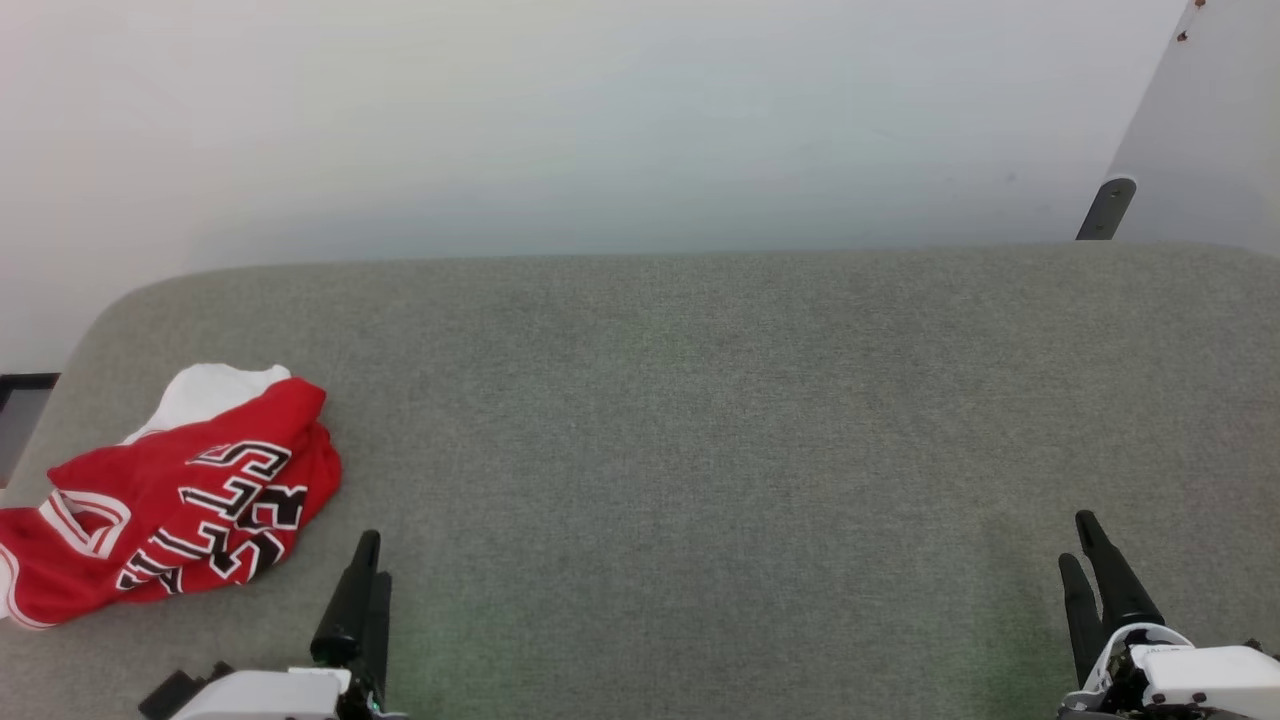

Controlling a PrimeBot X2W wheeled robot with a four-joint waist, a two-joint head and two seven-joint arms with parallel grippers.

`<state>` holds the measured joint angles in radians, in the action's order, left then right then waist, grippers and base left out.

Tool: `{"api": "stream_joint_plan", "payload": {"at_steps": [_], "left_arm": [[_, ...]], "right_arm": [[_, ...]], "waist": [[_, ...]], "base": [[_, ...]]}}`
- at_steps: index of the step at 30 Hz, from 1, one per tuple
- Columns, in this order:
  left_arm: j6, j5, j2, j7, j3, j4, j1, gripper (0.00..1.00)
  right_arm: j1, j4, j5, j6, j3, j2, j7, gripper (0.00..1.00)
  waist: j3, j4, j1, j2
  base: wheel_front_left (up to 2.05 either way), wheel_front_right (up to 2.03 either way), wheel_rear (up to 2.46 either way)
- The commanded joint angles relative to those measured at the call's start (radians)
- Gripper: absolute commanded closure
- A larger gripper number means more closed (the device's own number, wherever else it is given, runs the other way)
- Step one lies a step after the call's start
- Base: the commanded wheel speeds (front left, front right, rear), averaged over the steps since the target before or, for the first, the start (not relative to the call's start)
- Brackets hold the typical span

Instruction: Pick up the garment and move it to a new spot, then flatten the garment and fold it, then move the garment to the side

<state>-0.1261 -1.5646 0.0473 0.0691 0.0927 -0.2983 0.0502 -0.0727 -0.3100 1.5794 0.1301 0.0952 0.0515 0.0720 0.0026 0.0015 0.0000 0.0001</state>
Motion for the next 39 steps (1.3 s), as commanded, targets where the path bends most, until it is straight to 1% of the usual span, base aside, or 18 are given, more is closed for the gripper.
{"api": "stream_joint_plan", "payload": {"at_steps": [1,5,10,15,28,39], "left_arm": [[-0.002,0.024,0.014,-0.01,-0.006,0.02,0.028,0.0],[-0.002,0.075,0.021,-0.03,-0.012,0.017,0.033,0.0],[-0.002,0.18,0.026,-0.052,-0.009,0.019,0.035,0.0],[-0.003,0.285,0.025,-0.073,-0.013,0.02,0.034,0.0],[-0.003,0.547,0.026,-0.123,-0.023,0.033,0.04,0.0],[-0.002,0.763,0.038,-0.16,-0.044,0.032,0.039,0.0]], "right_arm": [[-0.033,0.012,-0.025,0.0,-0.007,0.011,-0.011,0.0],[-0.044,0.004,-0.076,0.0,-0.023,0.021,-0.032,0.0],[-0.055,-0.004,-0.154,0.0,-0.047,0.032,-0.055,0.0],[-0.064,-0.009,-0.263,0.0,-0.064,0.042,-0.076,0.0],[-0.075,0.0,-0.517,0.0,-0.069,0.037,-0.126,0.0],[-0.083,-0.008,-0.771,0.001,-0.089,0.057,-0.163,0.0]], "waist": [[0.0,0.0,0.0,-0.0001],[-0.001,0.001,0.0,-0.0001],[-0.003,0.002,0.0,-0.0001],[-0.004,0.003,0.0,-0.0001],[-0.002,0.01,0.0,-0.0001],[0.002,0.014,0.0,-0.0001]], "base": [[0.0,0.0,0.0],[0.0,0.0,0.0],[0.0,0.0,0.0],[0.0,0.0,0.0],[0.0,0.0,0.0],[0.0,0.0,0.0]]}}
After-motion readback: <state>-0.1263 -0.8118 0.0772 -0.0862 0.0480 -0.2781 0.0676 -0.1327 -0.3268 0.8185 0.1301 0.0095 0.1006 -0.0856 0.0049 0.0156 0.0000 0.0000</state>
